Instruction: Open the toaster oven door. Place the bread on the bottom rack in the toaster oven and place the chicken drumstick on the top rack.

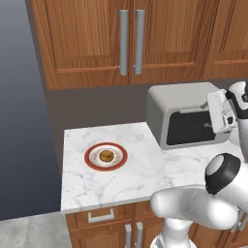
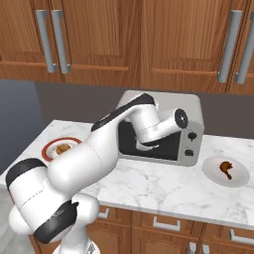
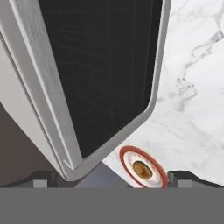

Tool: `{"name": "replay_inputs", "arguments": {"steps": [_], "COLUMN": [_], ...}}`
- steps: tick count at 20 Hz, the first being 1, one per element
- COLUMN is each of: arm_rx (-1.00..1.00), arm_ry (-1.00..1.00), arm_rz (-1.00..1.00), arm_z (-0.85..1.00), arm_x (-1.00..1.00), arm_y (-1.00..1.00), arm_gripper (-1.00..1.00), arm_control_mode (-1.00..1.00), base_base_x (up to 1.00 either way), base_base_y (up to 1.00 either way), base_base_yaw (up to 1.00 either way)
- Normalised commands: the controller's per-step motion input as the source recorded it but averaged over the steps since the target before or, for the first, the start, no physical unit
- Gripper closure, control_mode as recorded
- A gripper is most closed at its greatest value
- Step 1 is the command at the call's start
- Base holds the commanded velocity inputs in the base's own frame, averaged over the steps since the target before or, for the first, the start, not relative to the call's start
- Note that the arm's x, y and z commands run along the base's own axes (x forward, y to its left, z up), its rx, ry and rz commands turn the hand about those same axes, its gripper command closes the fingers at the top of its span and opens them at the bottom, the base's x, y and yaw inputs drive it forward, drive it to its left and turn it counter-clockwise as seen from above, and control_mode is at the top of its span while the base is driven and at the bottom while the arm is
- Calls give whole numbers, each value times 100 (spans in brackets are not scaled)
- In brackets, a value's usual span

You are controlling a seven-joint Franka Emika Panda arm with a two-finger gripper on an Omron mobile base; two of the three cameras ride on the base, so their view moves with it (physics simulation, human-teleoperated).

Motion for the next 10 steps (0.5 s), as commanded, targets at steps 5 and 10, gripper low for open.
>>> {"name": "replay_inputs", "arguments": {"steps": [5,10], "arm_rx": [0,0], "arm_ry": [0,0], "arm_rz": [0,0], "arm_z": [-10,-7], "arm_x": [11,16], "arm_y": [5,5], "arm_gripper": [-100,-100], "arm_control_mode": [-100,-100], "base_base_x": [0,0], "base_base_y": [0,0], "base_base_yaw": [0,0]}}
